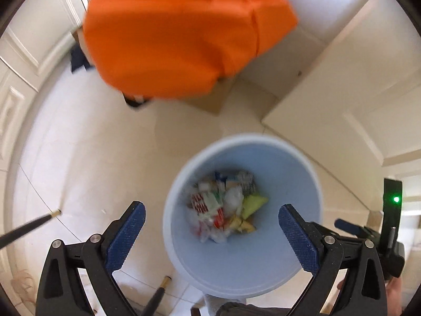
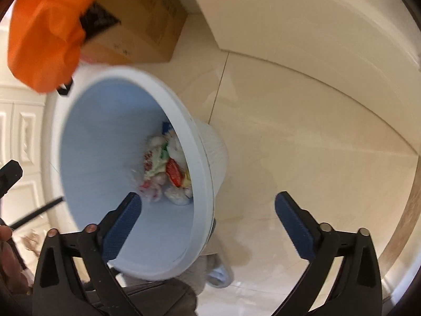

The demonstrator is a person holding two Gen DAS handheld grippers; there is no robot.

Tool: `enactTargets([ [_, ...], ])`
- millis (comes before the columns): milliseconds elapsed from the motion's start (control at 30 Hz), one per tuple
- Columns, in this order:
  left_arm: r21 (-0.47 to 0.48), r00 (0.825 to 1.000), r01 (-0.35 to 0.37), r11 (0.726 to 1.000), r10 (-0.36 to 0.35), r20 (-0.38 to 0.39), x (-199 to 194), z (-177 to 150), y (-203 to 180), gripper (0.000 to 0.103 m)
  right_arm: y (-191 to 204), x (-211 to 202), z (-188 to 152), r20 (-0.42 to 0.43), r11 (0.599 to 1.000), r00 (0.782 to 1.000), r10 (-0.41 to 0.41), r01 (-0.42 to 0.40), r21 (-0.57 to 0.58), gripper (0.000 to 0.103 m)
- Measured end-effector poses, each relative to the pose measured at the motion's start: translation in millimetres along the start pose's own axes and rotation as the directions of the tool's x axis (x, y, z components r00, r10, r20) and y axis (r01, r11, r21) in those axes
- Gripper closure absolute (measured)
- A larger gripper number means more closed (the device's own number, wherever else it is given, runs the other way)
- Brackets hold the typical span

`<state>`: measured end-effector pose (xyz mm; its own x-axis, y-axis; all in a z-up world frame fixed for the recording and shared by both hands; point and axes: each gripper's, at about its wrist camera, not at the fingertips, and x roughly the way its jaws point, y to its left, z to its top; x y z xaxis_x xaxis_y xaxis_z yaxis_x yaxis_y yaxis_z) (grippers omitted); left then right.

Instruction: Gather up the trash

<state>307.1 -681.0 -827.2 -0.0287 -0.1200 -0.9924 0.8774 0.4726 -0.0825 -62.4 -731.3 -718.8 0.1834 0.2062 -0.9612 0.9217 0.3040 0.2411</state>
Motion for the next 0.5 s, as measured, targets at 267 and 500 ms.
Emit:
enactTargets([
  [267, 0.034, 0.970, -0.121, 0.992, 0.111, 0.217, -111, -16, -47, 0.001, 7, -111, -4, 0.111, 0.998, 0.992, 0.067, -0.068, 0.004, 0.000],
  [500, -0.024, 0.900, -0.099, 0.995, 0.100, 0.425, -293, -65, -55, 0.001, 60, -237, -25, 0.268, 0.988, 0.955, 0.129, -0.102, -0.115, 0.000],
])
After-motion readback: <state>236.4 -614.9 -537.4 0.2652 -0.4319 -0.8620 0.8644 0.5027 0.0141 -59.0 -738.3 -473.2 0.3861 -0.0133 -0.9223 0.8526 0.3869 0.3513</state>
